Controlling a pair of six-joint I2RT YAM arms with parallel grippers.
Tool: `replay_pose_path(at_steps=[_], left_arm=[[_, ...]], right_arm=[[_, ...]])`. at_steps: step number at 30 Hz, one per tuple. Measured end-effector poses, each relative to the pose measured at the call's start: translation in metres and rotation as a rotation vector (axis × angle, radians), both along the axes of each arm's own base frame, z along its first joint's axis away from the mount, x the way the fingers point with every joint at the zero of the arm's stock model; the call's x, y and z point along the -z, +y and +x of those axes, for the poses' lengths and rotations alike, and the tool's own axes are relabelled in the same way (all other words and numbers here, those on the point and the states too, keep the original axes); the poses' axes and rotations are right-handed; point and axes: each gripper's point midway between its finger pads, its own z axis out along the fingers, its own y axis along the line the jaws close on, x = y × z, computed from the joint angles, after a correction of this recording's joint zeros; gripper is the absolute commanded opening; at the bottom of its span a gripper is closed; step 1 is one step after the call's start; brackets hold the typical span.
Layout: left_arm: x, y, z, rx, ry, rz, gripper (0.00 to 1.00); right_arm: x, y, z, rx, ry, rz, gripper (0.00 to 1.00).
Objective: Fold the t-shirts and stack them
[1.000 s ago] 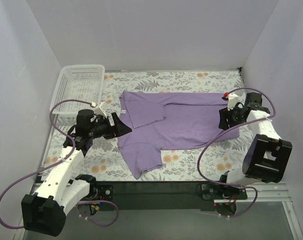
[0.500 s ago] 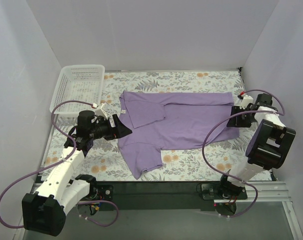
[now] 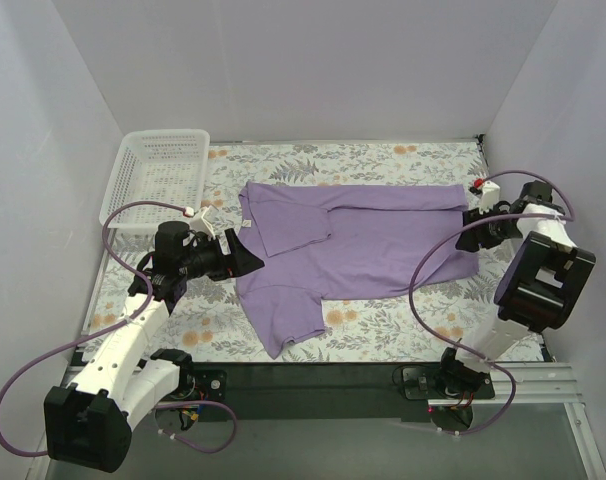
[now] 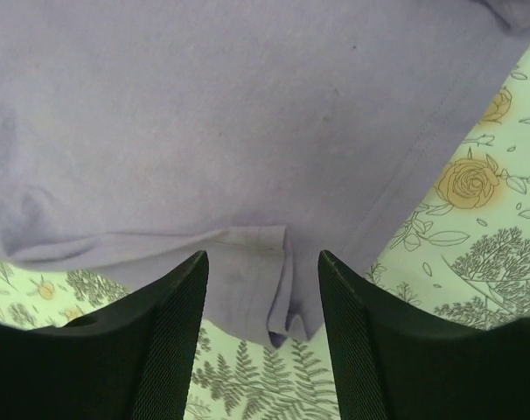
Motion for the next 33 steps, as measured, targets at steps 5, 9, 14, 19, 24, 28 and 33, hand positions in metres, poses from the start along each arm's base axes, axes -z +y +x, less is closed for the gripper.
replay_pose_path(at_steps=[5,9,14,19,24,28,33], left_arm=[[0.000,0.000,0.000,0.000,0.000,0.000,0.78],[0.000,0.000,0.000,-0.003,0.000,0.002,0.78],[0.001,0.001,0.001,-0.007,0.002,0.005,0.78],[0.004,0.001,0.002,-0.009,0.011,0.009,0.78],[0.005,0.001,0.002,-0.010,0.016,0.010,0.78],[0.005,0.001,0.002,-0.010,0.017,0.010,0.78],[0.005,0.001,0.002,-0.010,0.017,0.010,0.78]], right_arm=[[0.008,-0.008,0.001,-0.246,-0.030,-0.049,0.62],[0.023,-0.005,-0.005,-0.386,-0.024,-0.039,0.63],[0.025,-0.006,0.003,-0.486,-0.042,-0.021,0.62],[0.030,-0.004,0.004,-0.534,-0.046,-0.003,0.60],[0.037,0.000,-0.002,-0.558,-0.024,0.029,0.56],[0.037,0.003,-0.007,-0.575,-0.016,0.039,0.38],[0.033,0.003,-0.007,-0.581,-0.015,0.046,0.02]])
